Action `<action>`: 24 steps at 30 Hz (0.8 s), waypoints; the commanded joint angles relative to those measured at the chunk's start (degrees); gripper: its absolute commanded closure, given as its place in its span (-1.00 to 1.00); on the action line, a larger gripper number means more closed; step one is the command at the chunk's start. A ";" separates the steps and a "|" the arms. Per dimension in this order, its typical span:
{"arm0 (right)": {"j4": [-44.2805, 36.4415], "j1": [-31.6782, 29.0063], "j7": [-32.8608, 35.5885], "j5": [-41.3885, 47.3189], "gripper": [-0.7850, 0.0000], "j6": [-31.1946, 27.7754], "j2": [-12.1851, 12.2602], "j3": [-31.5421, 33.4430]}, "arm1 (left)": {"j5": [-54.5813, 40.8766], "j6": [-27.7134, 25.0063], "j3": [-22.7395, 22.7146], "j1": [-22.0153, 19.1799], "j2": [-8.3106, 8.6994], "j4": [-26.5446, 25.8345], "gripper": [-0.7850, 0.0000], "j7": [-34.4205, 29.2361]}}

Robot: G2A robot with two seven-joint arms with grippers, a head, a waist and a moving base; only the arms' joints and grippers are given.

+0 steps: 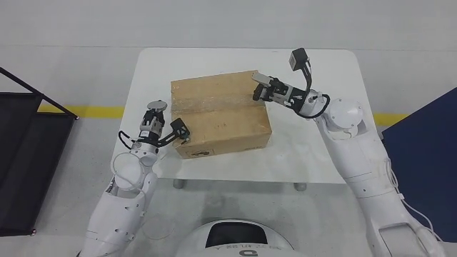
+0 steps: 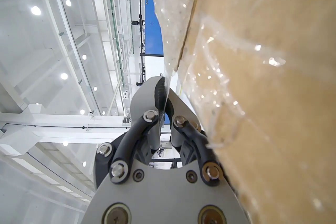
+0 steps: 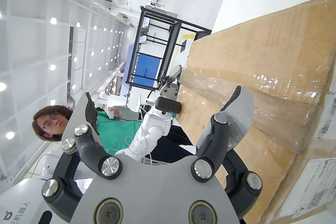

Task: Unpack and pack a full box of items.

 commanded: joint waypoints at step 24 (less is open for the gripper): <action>0.00 0.00 0.00 0.00 -1.00 0.00 0.00 0.00 | -5.10 -0.94 -2.29 1.42 -0.11 -1.94 -1.00 0.24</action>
